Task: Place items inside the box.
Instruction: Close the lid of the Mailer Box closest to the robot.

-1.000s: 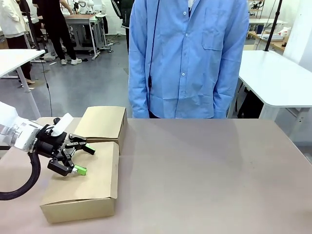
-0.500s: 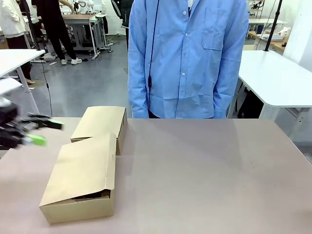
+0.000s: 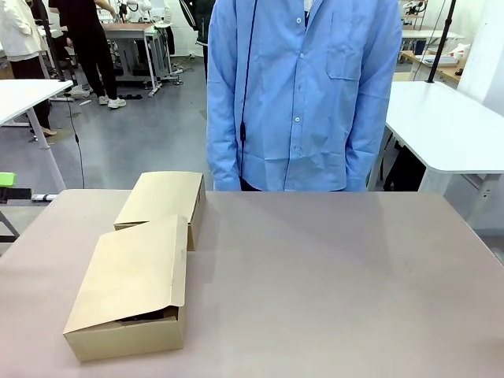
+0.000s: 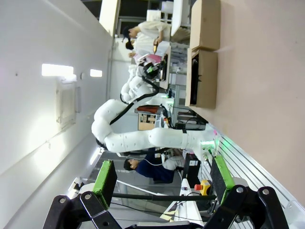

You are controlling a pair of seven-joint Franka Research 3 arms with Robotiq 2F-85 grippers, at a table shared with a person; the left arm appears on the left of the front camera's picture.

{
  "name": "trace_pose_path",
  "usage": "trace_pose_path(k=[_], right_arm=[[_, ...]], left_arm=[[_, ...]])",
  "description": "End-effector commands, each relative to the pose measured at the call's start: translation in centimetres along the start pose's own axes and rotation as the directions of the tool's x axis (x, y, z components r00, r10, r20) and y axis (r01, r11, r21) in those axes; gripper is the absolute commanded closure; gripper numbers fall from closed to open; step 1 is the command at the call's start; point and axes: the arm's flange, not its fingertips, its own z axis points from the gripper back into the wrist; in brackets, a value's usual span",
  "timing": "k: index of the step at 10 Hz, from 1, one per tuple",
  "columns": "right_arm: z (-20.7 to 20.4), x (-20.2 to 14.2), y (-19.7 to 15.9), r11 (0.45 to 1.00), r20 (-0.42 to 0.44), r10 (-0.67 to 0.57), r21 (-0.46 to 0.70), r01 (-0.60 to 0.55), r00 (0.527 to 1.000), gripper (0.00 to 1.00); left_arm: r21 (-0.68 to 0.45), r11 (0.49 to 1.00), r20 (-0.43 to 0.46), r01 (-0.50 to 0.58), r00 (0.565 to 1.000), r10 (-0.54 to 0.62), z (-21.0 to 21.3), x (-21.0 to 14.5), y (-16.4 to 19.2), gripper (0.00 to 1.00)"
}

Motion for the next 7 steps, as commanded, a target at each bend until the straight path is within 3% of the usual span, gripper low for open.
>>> trace_pose_path(k=[1,7], right_arm=[[0.16,-0.2,0.22,1.0,-0.002,0.013,0.012,-0.013,1.0,0.0],[0.16,-0.2,0.22,1.0,-0.002,0.013,0.012,-0.013,1.0,0.0]], left_arm=[[-0.056,0.985,-0.03,0.163,0.986,-0.165,-0.88,-0.63,-4.03,0.0],[-0.056,0.985,-0.03,0.163,0.986,-0.165,-0.88,-0.63,-4.03,0.0]])
